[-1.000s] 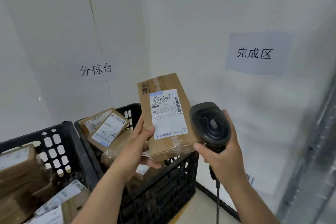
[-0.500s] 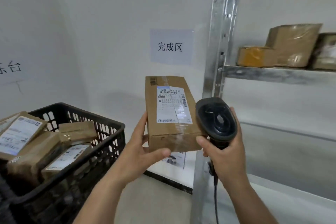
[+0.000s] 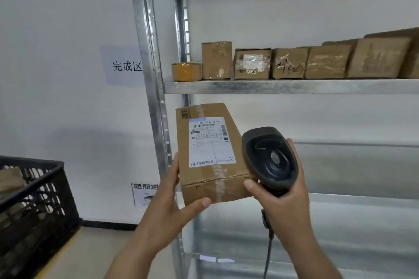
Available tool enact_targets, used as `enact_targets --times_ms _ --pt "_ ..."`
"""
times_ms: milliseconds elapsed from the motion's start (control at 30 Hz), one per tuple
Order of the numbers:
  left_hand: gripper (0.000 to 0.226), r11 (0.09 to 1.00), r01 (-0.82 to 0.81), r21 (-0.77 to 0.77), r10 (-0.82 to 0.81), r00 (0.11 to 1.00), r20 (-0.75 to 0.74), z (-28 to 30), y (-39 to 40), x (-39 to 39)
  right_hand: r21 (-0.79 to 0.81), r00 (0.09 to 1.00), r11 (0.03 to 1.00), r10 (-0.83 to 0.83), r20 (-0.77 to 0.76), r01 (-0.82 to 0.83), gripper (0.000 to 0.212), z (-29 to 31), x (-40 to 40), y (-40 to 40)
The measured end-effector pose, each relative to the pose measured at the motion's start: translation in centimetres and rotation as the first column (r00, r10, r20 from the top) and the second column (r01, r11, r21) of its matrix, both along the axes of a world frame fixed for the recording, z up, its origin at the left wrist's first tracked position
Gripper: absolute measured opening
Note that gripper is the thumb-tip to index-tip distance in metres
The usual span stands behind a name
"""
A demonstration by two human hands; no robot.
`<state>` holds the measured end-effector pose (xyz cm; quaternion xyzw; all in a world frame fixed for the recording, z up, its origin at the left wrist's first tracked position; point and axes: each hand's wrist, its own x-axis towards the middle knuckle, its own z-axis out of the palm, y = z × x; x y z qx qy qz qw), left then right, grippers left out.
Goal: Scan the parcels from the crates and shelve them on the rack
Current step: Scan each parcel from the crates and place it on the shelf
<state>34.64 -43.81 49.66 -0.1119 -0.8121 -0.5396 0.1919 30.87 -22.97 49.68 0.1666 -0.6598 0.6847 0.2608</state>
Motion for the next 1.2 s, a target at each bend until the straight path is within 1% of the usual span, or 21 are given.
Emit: enact_targets --times_ms 200,300,400,500,733,867,1000,1200 --pt "0.094 0.989 0.150 -0.018 -0.150 0.989 -0.007 -0.4 8.4 -0.7 0.005 0.985 0.985 -0.174 -0.013 0.174 0.100 0.3 3.0 8.8" --pt "0.097 0.972 0.236 -0.024 -0.235 0.972 0.009 -0.2 12.4 -1.9 -0.001 0.964 0.965 -0.264 -0.007 0.264 0.100 0.3 4.0 13.0" --pt "0.098 0.945 0.327 -0.026 -0.327 0.945 0.004 0.2 16.4 -3.3 -0.002 0.935 0.935 -0.354 -0.030 0.354 0.100 0.5 4.3 16.7" --pt "0.093 0.909 0.414 -0.048 -0.415 0.910 -0.010 0.6 20.1 -5.0 -0.014 0.902 0.903 -0.430 -0.050 0.429 0.099 0.4 4.2 20.1" --pt "0.091 0.830 0.554 -0.065 -0.553 0.833 0.026 1.0 28.0 -9.2 -0.011 0.808 0.809 -0.587 -0.056 0.588 0.102 0.2 3.6 26.8" --pt "0.090 0.786 0.616 -0.059 -0.615 0.788 0.039 1.5 33.0 -11.1 -0.015 0.749 0.751 -0.660 -0.051 0.661 0.098 1.0 3.3 30.9" --pt "0.087 0.737 0.671 -0.084 -0.672 0.741 0.016 1.7 38.2 -12.2 -0.002 0.685 0.686 -0.727 -0.043 0.728 0.097 1.1 4.0 35.2" --pt "0.084 0.670 0.736 -0.098 -0.739 0.674 0.004 2.8 47.7 -11.4 -0.033 0.644 0.647 -0.762 -0.064 0.762 0.100 1.8 5.7 43.6"
